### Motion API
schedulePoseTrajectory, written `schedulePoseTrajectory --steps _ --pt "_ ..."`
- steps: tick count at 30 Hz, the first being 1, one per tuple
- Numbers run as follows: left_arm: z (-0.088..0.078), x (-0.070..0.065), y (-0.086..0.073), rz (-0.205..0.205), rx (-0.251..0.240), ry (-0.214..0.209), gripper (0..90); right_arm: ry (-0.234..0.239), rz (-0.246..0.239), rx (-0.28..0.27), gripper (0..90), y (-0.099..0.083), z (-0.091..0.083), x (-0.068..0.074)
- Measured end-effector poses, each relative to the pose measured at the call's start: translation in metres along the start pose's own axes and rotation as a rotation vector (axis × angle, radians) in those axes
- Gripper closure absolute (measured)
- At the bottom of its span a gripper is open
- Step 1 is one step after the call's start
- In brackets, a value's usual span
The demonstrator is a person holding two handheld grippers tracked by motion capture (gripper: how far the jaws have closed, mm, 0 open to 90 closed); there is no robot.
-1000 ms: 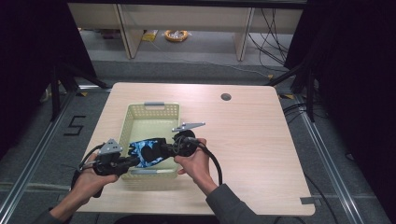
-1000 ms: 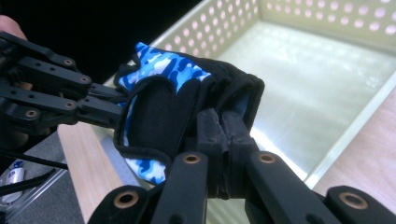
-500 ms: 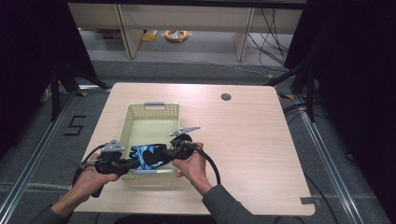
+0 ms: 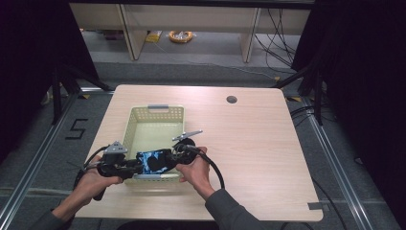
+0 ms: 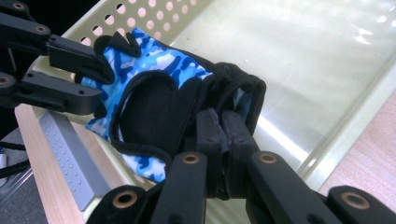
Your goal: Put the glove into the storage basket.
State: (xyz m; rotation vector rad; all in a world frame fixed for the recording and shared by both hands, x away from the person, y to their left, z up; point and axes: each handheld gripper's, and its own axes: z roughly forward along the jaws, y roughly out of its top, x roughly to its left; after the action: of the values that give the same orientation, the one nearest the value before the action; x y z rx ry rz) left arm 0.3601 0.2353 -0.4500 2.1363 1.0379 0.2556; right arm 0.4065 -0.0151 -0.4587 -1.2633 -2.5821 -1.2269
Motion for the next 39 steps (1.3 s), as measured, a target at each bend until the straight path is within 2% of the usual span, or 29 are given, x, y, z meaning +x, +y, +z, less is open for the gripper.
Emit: schedulePoseTrajectory --steps 2,4,5,7,9,12,13,16,18,21,22,24,25,26,27,30,31,34,38,39 --pt "-0.003 0.0 0.003 0.002 -0.001 0.006 59.1 -0.014 0.007 0.008 87.3 0.001 0.0 -0.001" --pt "-0.005 0.0 0.005 -0.016 -0.028 0.01 55.8 -0.01 0.005 0.001 87.1 0.001 0.0 -0.002" --pt "-0.009 -0.001 0.007 -0.014 -0.046 0.028 54.6 -0.013 0.005 0.0 86.6 0.001 0.0 -0.003" --pt "-0.012 -0.002 0.009 -0.008 -0.061 0.016 54.0 -0.012 0.005 0.002 86.2 0.001 0.0 -0.003" --pt "-0.013 -0.007 0.009 -0.01 -0.077 0.027 54.0 -0.014 -0.005 0.003 86.3 0.001 0.0 -0.003" --pt "-0.014 -0.009 0.009 0.007 -0.073 0.019 53.2 -0.013 -0.001 0.005 86.2 0.001 0.0 -0.003" --pt "-0.013 -0.011 0.009 -0.006 -0.088 0.023 51.6 -0.021 -0.014 0.007 85.9 0.002 0.0 -0.003" --pt "-0.013 -0.012 0.01 -0.009 -0.075 0.013 49.7 -0.022 -0.005 0.018 85.4 0.002 0.0 -0.001" --pt "-0.012 -0.012 0.01 -0.015 -0.071 0.008 47.0 -0.035 -0.032 0.013 84.7 0.003 0.0 -0.002" --pt "-0.014 -0.013 0.01 -0.01 -0.072 0.0 44.8 -0.039 -0.03 0.02 83.2 0.003 0.0 -0.001" --pt "-0.014 -0.015 0.01 -0.016 -0.072 0.006 44.1 -0.041 -0.049 0.018 82.7 0.004 0.0 -0.001" --pt "-0.015 -0.016 0.01 -0.023 -0.07 -0.004 41.3 -0.074 -0.04 0.04 81.7 0.005 -0.001 -0.001" --pt "-0.014 -0.018 0.01 -0.025 -0.074 -0.001 40.3 -0.079 -0.033 0.032 81.7 0.005 -0.002 0.001" --pt "-0.015 -0.018 0.01 -0.025 -0.071 0.001 39.3 -0.089 -0.051 0.044 81.3 0.005 -0.002 0.002" --pt "-0.014 -0.019 0.009 -0.031 -0.071 -0.012 38.7 -0.093 -0.045 0.05 81.1 0.005 -0.003 0.002" --pt "-0.013 -0.021 0.009 -0.035 -0.065 -0.019 37.5 -0.089 -0.059 0.036 80.6 0.006 -0.002 0.0" --pt "-0.012 -0.023 0.008 -0.038 -0.066 -0.018 37.1 -0.099 -0.088 0.037 79.2 0.007 -0.002 0.001" --pt "-0.012 -0.025 0.008 -0.032 -0.063 -0.022 37.1 -0.119 -0.11 0.027 77.3 0.009 -0.002 0.002" --pt "-0.014 -0.03 0.008 -0.025 -0.072 -0.031 36.4 -0.119 -0.12 -0.002 73.1 0.014 -0.007 0.004" --pt "-0.015 -0.032 0.009 -0.033 -0.085 -0.039 36.0 -0.118 -0.094 -0.003 71.7 0.017 -0.011 0.007"
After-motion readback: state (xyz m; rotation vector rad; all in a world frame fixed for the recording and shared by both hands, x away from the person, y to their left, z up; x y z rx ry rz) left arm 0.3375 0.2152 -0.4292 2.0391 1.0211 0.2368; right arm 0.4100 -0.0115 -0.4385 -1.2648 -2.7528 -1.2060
